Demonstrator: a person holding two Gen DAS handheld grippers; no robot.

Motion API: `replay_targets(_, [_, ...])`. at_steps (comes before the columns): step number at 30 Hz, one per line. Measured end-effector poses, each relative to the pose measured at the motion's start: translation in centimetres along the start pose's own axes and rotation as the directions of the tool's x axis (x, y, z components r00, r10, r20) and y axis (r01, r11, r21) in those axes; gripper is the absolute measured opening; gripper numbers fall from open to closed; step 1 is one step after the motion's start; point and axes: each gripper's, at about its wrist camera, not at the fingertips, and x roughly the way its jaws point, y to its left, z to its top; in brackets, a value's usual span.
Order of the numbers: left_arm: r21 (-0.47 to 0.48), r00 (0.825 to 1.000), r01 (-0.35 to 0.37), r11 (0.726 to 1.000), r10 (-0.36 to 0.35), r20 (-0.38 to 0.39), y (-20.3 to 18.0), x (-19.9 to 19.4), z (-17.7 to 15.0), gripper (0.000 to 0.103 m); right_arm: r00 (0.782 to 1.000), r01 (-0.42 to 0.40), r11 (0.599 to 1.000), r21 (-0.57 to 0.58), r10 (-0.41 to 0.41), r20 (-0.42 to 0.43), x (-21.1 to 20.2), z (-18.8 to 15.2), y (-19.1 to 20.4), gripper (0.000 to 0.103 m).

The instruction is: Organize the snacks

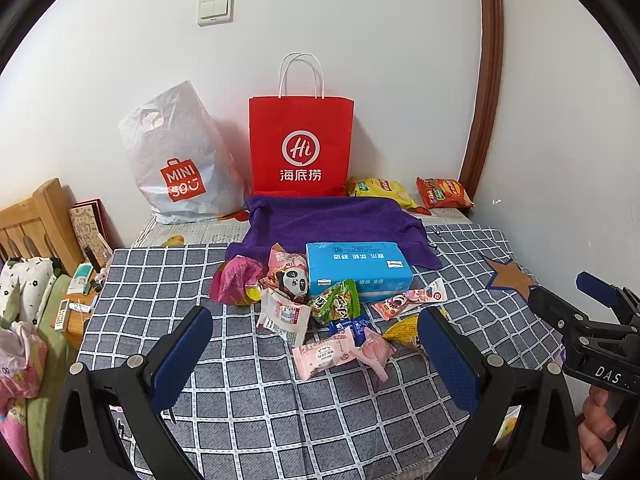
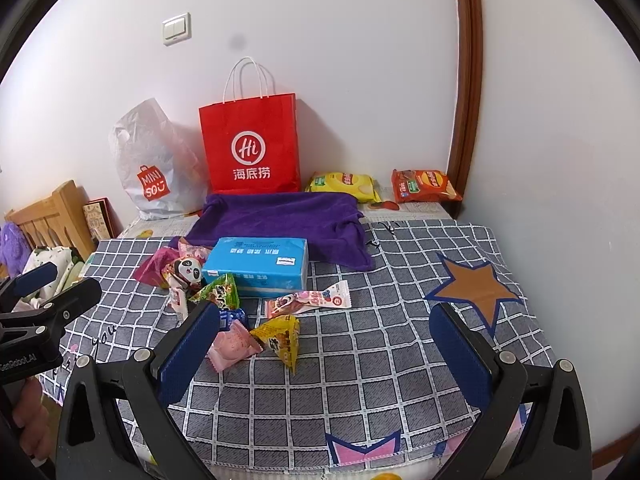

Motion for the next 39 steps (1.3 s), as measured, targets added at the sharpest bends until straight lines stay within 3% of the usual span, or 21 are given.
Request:
replay_targets(32, [0.008,1.000,0.022,1.000,-0.022,0.013,-0.34,-0.11,-0.26,0.102,0.999,-0.003,1.000,-0.011,0.004,0.037,-0.85,-0.16,0.27,0.103])
replay_targets(39, [0.014,1.000,0.022,1.000,-0.022,0.017,-0.29,0.47,-0.12,0.102,0.998,-0.035,0.999,-0.017,0.035,0.051,-0.48,-0.04,0.61,0.103])
